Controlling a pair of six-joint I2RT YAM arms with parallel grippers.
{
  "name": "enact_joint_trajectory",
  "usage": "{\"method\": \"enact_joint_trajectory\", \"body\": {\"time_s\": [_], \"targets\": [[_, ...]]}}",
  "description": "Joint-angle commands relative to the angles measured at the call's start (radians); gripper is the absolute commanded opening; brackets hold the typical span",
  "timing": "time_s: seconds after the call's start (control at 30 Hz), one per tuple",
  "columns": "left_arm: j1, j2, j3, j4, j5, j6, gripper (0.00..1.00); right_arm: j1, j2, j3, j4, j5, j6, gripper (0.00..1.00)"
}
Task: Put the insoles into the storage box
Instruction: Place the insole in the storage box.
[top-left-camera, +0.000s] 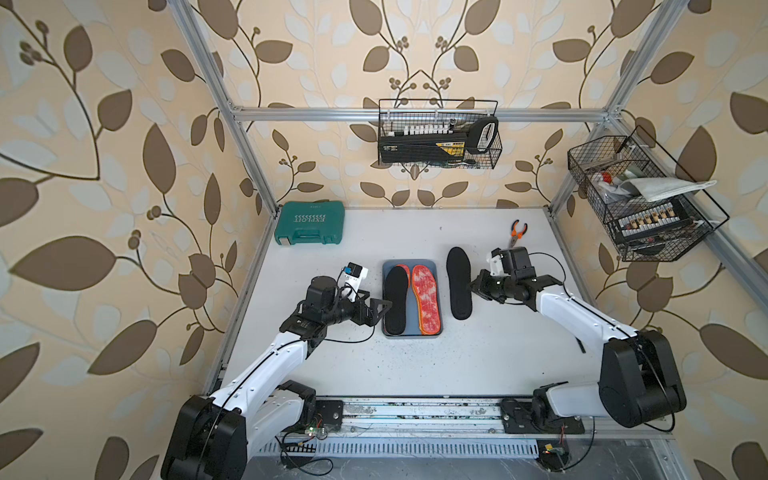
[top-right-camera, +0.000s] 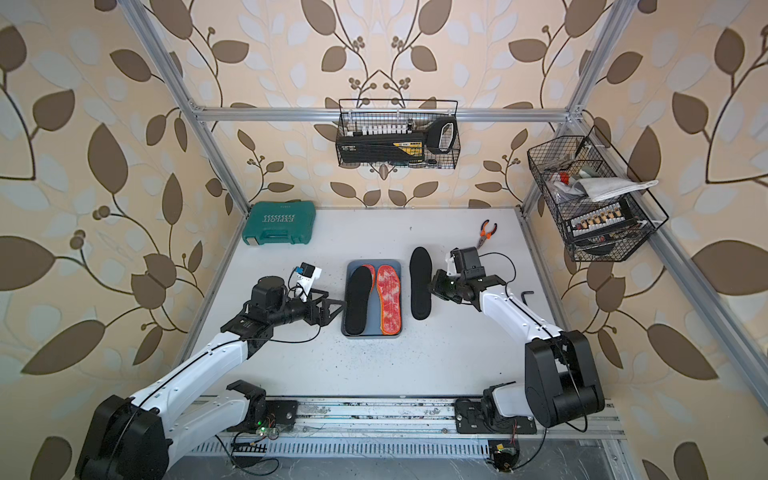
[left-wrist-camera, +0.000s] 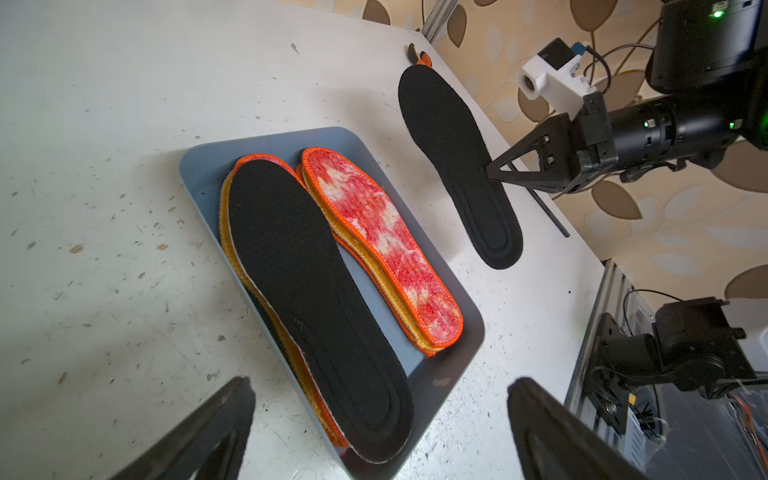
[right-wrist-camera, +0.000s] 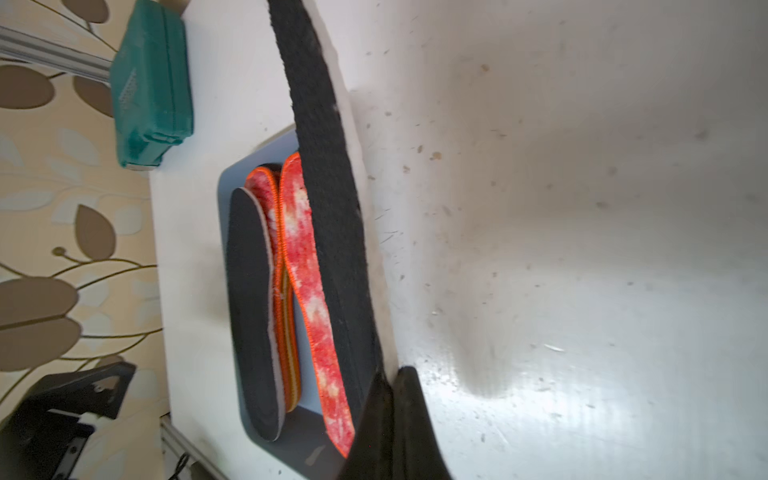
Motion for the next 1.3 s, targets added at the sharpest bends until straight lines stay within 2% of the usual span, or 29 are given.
{"method": "enact_joint_trajectory", "body": {"time_s": [0.0,0.33,0.7,1.27], "targets": [[-0.007,-0.022,0.004,-0.012,-0.053,0.023,0.99,0.056,0.024,0.004,0.109,-0.076,0.115,0.00],[-0.008,-0.013,0.005,-0.013,-0.069,0.019,0.99,0.192,0.153,-0.002,0.316,-0.090,0.250,0.00],[-0.008,-0.011,0.006,-0.018,-0.077,0.022,0.99,0.195,0.247,0.012,0.303,-0.084,0.197,0.00],[-0.007,-0.008,0.010,-0.027,-0.071,0.021,0.99,0.191,0.236,-0.025,0.236,-0.050,0.126,0.00]]}}
